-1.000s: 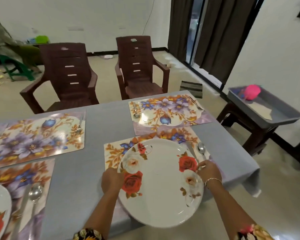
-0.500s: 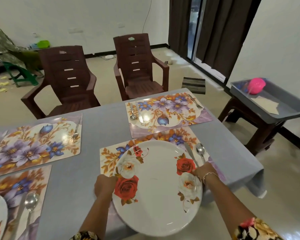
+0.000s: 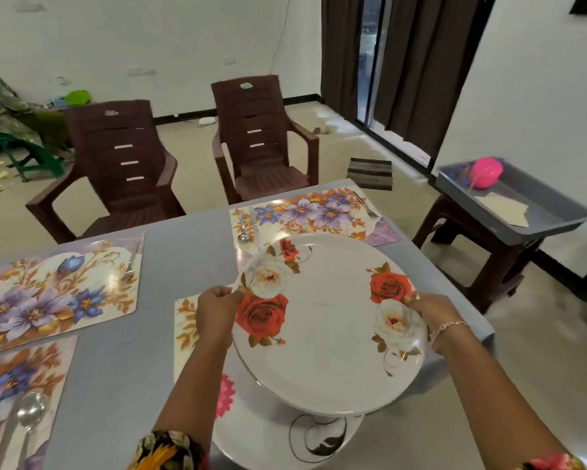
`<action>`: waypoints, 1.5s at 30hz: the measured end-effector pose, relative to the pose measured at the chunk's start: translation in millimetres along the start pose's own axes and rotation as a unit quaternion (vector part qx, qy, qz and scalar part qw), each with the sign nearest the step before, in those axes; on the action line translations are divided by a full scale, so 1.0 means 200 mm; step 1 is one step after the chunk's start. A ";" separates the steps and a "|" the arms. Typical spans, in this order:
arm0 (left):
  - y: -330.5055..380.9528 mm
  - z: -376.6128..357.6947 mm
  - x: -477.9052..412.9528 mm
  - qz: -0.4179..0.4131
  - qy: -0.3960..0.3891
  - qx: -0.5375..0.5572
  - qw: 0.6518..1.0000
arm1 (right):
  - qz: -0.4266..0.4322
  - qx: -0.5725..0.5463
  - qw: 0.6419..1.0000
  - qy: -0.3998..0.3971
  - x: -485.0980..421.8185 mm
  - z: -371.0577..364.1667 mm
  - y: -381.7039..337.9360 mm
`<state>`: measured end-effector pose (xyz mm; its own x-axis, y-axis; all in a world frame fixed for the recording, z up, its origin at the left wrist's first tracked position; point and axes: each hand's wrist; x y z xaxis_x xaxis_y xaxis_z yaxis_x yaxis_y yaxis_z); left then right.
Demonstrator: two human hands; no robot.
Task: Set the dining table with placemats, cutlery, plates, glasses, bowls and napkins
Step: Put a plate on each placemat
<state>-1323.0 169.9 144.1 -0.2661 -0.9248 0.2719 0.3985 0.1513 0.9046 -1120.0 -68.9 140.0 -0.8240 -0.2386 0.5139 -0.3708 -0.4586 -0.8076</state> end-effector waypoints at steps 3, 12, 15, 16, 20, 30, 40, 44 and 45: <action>0.11 -0.19 0.04 -0.004 -0.049 0.054 0.997 | 0.009 -0.044 0.998 0.039 0.05 0.20 0.01; 0.35 -1.01 0.21 -0.016 -0.238 0.048 0.970 | -0.022 -0.100 0.975 0.198 -0.04 0.84 0.20; 0.39 -1.30 0.29 0.005 -0.262 0.073 0.962 | -0.024 -0.085 0.970 0.228 -0.13 1.05 0.16; 0.40 -1.40 0.29 0.018 -0.267 0.093 0.959 | -0.025 -0.080 0.969 0.232 -0.19 1.13 0.15; 0.51 -1.81 0.29 0.045 -0.268 0.122 0.955 | -0.029 -0.059 0.968 0.241 -0.47 1.40 0.04; 0.88 -2.59 0.38 0.067 -0.255 0.114 0.958 | -0.028 -0.100 0.968 0.228 -0.91 1.97 -0.19; 1.07 -3.08 0.24 0.072 -0.114 0.139 0.981 | 0.021 -0.030 0.990 0.137 -1.82 2.30 -0.52; 1.15 -3.11 0.20 0.083 -0.046 0.140 0.986 | 0.044 -0.013 0.997 0.064 -2.12 2.29 -0.74; 1.16 -3.10 0.18 0.081 -0.031 0.137 0.987 | 0.053 -0.009 0.997 0.050 -2.19 2.26 -0.80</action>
<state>-696.6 -44.9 161.6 -0.2747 -0.8592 0.4317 0.1891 0.3919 0.9004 -507.4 -277.9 174.6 -0.8973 -0.1976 0.3948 -0.2864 -0.4200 -0.8612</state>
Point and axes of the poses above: each hand's wrist, its own x-axis away from the middle knuckle, its own z-axis out of the back of the hand, y = z × x, and after that the axes turned 1 degree about y, right-handed
